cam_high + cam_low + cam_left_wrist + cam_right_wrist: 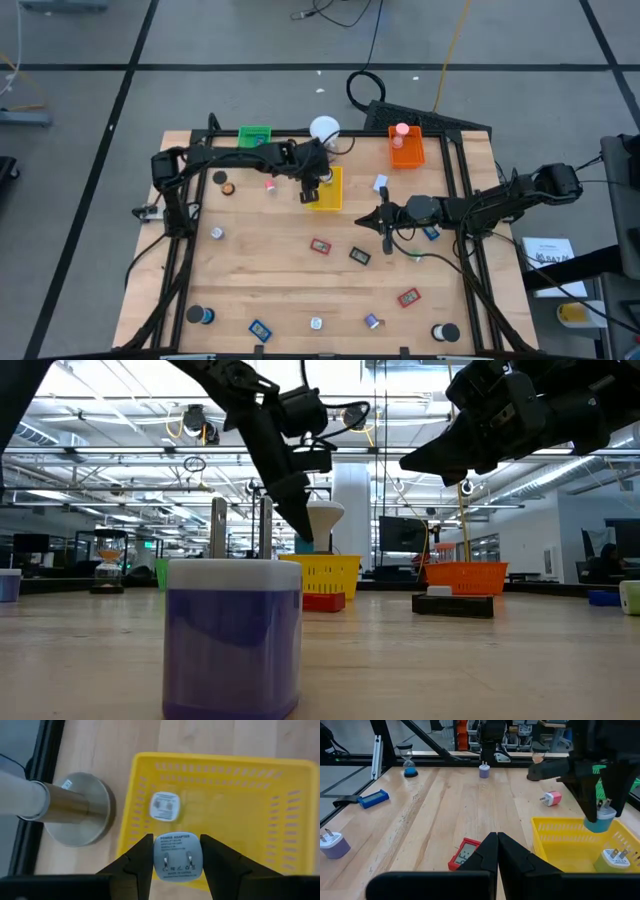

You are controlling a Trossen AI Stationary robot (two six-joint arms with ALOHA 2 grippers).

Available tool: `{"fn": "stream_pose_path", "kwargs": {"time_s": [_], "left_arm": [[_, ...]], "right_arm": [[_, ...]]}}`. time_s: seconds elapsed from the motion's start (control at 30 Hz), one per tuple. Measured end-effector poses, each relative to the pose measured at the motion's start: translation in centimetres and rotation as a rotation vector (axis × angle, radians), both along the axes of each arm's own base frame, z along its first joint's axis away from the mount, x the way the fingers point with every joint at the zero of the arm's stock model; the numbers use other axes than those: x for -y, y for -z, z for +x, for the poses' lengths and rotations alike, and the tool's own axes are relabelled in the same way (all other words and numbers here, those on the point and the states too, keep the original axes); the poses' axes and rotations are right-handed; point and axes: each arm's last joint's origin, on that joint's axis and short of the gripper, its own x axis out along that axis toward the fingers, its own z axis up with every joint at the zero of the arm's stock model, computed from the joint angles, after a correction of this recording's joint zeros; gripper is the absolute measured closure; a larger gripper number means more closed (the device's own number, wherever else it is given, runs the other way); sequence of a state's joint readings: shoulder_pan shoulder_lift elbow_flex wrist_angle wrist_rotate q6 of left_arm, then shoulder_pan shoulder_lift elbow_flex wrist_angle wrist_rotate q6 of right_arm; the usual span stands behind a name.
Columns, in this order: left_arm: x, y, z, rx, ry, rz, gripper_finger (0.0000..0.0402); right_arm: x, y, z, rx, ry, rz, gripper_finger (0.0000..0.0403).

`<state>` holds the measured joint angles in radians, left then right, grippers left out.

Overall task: Pick & Place Office items
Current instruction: Put the blue charger adapter into the yellow bin

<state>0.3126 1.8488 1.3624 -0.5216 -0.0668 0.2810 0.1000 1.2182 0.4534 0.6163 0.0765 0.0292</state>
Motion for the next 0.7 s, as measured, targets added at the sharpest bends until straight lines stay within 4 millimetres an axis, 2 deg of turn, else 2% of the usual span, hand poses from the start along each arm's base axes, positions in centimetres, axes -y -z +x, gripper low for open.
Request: {"fn": "stream_pose_path", "kwargs": {"time_s": [0.27, 0.5, 0.7], "left_arm": [[-1.0, 0.6, 0.0, 0.007, 0.031, -0.013, 0.0257], [-1.7, 3.5, 0.9, -0.042, 0.053, -0.002, 0.0257], [-2.5, 4.5, 0.8, -0.065, 0.036, -0.009, 0.0257]], "right_arm": [[0.0, 0.0, 0.0, 0.001, -0.002, -0.007, 0.0403], [0.0, 0.0, 0.0, 0.001, -0.002, -0.007, 0.0403], [0.0, 0.0, 0.0, 0.001, -0.002, -0.007, 0.0403]]}}
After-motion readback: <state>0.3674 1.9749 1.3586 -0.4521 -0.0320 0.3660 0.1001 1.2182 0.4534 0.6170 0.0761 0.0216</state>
